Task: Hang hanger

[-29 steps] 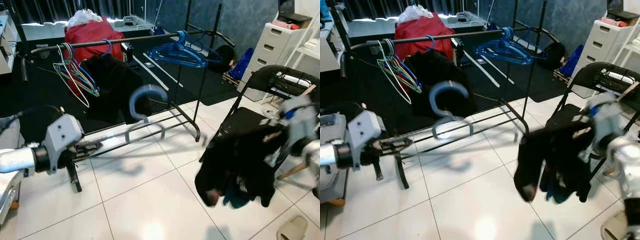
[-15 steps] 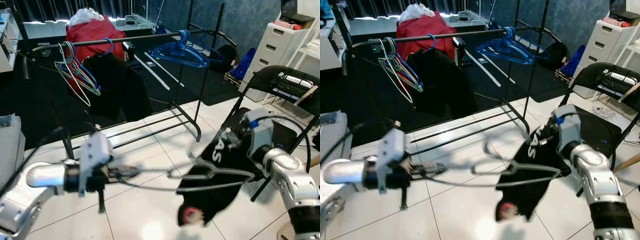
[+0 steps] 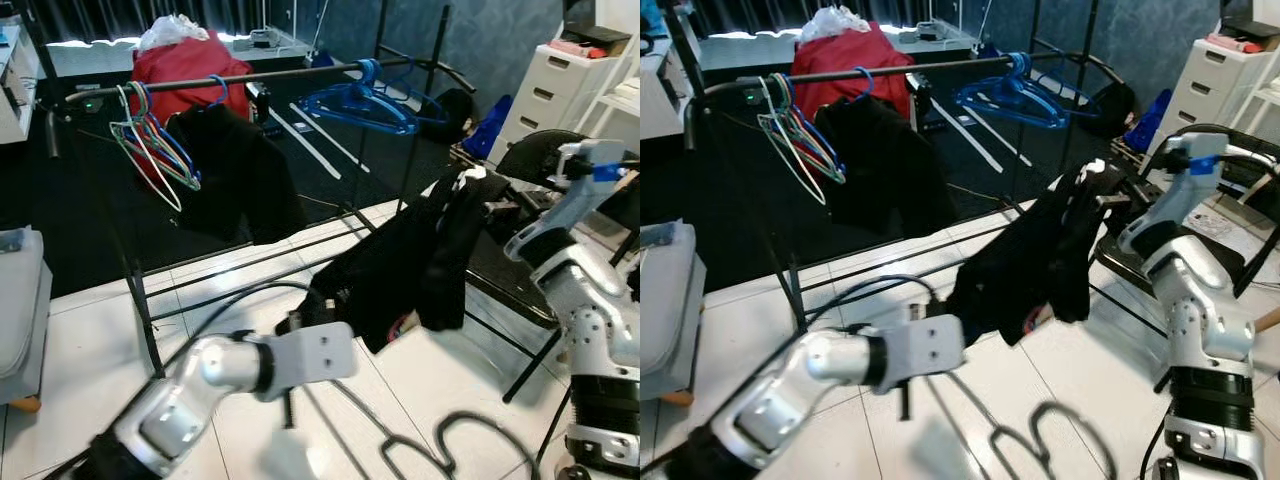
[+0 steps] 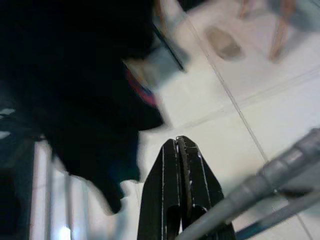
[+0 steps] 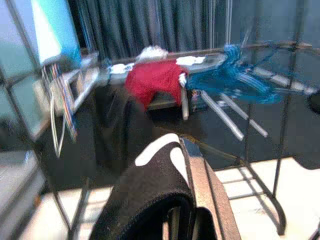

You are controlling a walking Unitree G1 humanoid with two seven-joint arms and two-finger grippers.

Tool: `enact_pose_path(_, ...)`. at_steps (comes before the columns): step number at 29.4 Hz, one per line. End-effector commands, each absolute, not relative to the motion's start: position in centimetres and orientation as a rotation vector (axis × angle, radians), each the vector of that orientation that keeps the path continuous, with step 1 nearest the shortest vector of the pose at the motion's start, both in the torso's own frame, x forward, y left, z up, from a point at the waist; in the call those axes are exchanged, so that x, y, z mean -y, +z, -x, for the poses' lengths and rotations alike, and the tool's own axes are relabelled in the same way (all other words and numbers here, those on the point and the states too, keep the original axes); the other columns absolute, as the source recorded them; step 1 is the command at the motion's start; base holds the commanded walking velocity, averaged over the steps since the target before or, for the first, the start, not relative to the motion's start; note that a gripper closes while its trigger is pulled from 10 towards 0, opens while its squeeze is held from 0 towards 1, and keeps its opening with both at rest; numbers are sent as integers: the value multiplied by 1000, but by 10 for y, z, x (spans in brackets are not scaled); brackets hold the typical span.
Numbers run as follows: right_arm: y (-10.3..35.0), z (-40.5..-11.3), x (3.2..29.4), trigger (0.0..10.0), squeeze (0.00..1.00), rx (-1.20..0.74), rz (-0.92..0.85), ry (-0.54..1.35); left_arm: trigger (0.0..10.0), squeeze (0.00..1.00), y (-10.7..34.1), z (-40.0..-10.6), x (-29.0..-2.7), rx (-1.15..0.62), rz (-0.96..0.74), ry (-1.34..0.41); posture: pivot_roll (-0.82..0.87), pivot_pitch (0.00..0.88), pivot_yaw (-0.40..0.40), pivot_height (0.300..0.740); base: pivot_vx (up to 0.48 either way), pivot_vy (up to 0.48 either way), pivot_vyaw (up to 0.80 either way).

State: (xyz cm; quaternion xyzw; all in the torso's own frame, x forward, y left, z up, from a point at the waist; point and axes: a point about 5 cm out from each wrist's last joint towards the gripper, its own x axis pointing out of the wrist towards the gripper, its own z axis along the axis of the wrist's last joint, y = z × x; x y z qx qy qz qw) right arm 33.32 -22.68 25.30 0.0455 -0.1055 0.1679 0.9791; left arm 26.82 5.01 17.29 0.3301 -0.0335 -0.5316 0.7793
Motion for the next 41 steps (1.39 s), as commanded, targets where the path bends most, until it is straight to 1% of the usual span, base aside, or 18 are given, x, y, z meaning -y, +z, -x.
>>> enact_pose_path(1,241,-330,219,0,0,150,-14,384,10000,0,183,-277,-47,98,-654,-1060,-43,82,-61,740,0,0,0)
enact_pose_path(6,230,-329,228,0,0,87,76,316,10000,0,195,-302,-65,109,-623,-821,-46,81,-55,740,0,0,0)
enact_pose_path(7,223,-330,237,471,0,52,122,262,10000,0,195,-313,-83,86,-607,-701,-43,79,-54,740,0,0,0)
enact_pose_path(8,223,-330,237,471,0,52,122,262,10000,0,195,-313,-83,86,-607,-701,-43,79,-54,740,0,0,0)
enact_pose_path(9,213,-330,244,10000,0,14,155,216,10000,0,193,-322,-102,60,-572,-583,-37,78,-54,740,0,0,0)
enact_pose_path(10,213,-330,244,10000,0,14,155,216,10000,0,193,-322,-102,60,-572,-583,-37,78,-54,740,0,0,0)
enact_pose_path(11,203,-330,248,10000,0,-9,129,179,10000,0,188,-330,-122,25,-486,-452,-32,76,-55,740,0,0,0)
enact_pose_path(13,203,-330,248,10000,0,-9,129,179,10000,0,188,-330,-122,25,-486,-452,-32,76,-55,740,0,0,0)
enact_pose_path(14,186,-329,248,10000,0,-42,106,154,10000,0,172,-331,-144,-38,-407,-323,-22,75,-59,740,0,0,0)
enact_pose_path(15,186,-329,248,10000,0,-42,106,154,10000,0,172,-331,-144,-38,-407,-323,-22,75,-59,740,0,0,0)
enact_pose_path(16,166,-325,241,10000,0,-68,37,157,10000,0,150,-324,-168,-116,-326,-191,-9,77,-67,740,0,0,0)
enact_pose_path(19,166,-325,241,10000,0,-68,37,157,10000,0,150,-324,-168,-116,-326,-191,-9,77,-67,740,0,0,0)
enact_pose_path(21,143,-316,231,10000,0,-94,-46,164,10000,0,132,-312,-206,-179,-320,-15,0,79,-70,740,0,0,0)
enact_pose_path(26,132,-310,225,10000,0,-114,-52,166,10000,0,129,-307,-241,-218,-274,172,-2,88,-62,740,0,0,0)
enact_pose_path(30,130,-309,225,10000,0,-115,-38,155,10000,0,131,-308,-240,-202,-104,216,-1,94,-55,740,0,0,400)
enact_pose_path(33,129,-309,223,10000,0,-108,-25,171,10000,0,131,-309,-225,-177,31,202,-1,98,-54,740,0,0,800)
enact_pose_path(34,127,-310,218,10000,0,-96,-3,194,10000,0,126,-307,-210,-186,149,188,-1,97,-53,740,0,0,800)
enact_pose_path(41,126,-311,211,10000,0,-78,4,231,10000,0,124,-300,-193,-176,241,131,9,93,-54,740,0,0,800)
